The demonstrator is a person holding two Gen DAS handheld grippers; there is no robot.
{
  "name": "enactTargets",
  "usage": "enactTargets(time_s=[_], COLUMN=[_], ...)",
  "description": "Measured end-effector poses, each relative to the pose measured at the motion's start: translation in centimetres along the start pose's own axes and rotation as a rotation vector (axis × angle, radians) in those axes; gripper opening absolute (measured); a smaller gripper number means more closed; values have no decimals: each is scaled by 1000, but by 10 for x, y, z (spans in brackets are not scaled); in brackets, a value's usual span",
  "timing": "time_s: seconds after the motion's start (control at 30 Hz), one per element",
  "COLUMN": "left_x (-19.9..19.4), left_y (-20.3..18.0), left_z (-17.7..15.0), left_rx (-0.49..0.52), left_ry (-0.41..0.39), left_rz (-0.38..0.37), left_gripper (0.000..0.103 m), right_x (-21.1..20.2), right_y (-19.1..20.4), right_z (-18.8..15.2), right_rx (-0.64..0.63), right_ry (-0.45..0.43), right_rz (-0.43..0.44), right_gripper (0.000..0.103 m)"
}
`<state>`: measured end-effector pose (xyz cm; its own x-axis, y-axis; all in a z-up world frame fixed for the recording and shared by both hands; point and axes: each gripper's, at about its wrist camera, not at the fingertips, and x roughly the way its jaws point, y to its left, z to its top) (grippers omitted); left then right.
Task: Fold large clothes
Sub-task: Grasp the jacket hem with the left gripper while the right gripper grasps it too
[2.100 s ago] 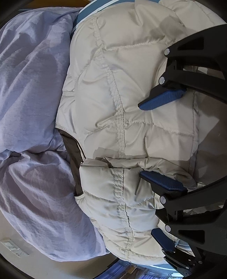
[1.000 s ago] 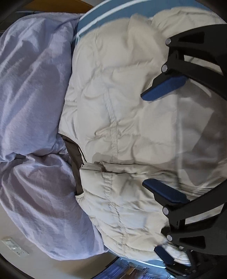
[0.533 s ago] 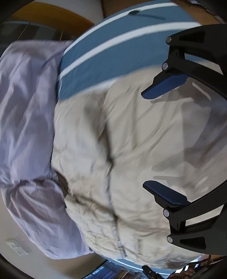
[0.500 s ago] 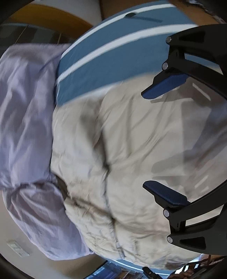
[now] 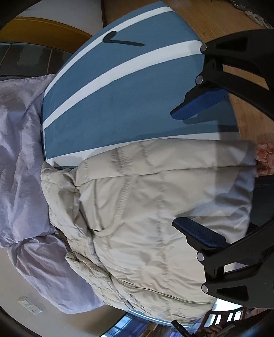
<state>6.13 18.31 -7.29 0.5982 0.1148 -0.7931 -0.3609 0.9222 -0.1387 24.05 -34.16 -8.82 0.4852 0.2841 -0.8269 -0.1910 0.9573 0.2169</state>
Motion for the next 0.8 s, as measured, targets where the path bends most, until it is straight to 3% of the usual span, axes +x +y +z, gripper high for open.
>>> enactTargets(time_s=[0.43,0.57,0.67,0.8], left_x=[2,1,-1,-8], left_y=[0,-1,-3,-5], left_z=[-23,-25,-26,-26], left_rx=[-39,-48,-47,-39], left_ry=[27,19,9,-17], left_rz=[-98,-108,-109,-100], left_gripper=[66,59,50,29], right_x=[-2,-1,-3,-9], right_y=[-11,-7,-6,-6], right_z=[-30,-32,-33,-30], right_rx=[54,50,42,51], right_ry=[0,-13,-29,-62], right_rz=[130,162,171,182], right_gripper=[66,48,34,20])
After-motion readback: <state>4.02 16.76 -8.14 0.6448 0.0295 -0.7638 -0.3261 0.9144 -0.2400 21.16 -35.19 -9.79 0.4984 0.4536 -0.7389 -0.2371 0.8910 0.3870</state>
